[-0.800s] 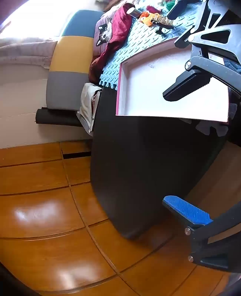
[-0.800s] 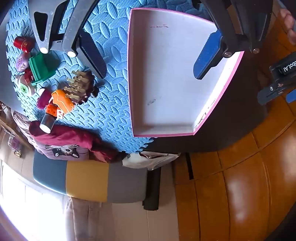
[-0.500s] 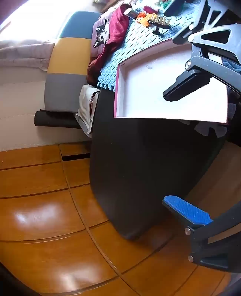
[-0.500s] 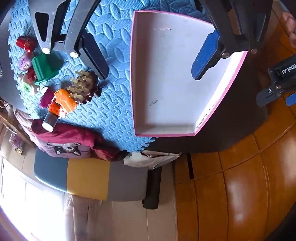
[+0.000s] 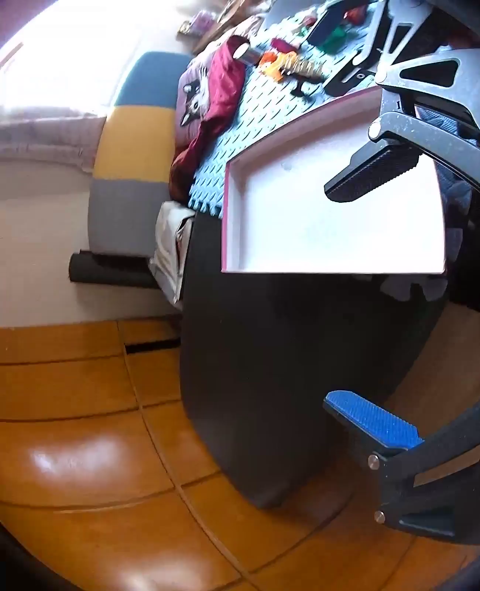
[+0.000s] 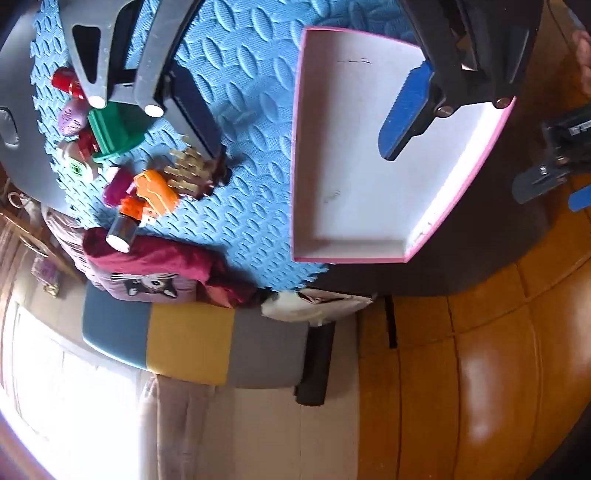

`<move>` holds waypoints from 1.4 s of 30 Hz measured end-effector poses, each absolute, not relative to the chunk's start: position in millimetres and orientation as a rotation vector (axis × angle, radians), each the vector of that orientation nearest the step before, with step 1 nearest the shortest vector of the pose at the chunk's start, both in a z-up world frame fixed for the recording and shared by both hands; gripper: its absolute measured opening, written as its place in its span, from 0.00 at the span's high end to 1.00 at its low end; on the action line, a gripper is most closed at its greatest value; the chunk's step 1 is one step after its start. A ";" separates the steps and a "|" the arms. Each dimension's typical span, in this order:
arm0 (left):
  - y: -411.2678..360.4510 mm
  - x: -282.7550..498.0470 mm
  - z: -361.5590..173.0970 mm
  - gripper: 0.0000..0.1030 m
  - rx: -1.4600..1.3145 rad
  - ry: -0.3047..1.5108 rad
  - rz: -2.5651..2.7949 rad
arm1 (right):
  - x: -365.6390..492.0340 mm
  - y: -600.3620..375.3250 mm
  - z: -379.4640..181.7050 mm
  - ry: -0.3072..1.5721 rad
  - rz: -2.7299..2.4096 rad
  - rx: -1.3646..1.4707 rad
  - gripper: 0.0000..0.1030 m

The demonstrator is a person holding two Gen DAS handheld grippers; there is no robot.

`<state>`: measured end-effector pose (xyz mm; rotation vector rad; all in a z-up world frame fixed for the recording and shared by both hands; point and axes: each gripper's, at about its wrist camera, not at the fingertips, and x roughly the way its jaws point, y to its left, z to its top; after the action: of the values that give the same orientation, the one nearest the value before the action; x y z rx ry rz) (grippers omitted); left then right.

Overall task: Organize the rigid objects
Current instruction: 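Move both tools over the toys on the blue mat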

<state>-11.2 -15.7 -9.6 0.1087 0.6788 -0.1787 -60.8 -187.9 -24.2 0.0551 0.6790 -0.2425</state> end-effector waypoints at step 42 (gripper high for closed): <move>-238.4 -2.5 -20.2 0.04 0.414 0.746 -0.754 | -155.9 -453.1 -21.0 0.669 -0.464 0.544 0.17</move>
<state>-2.5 -238.4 -20.2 0.4139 0.7458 -0.7543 -155.9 -453.1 -21.0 0.5436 0.6693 -0.4638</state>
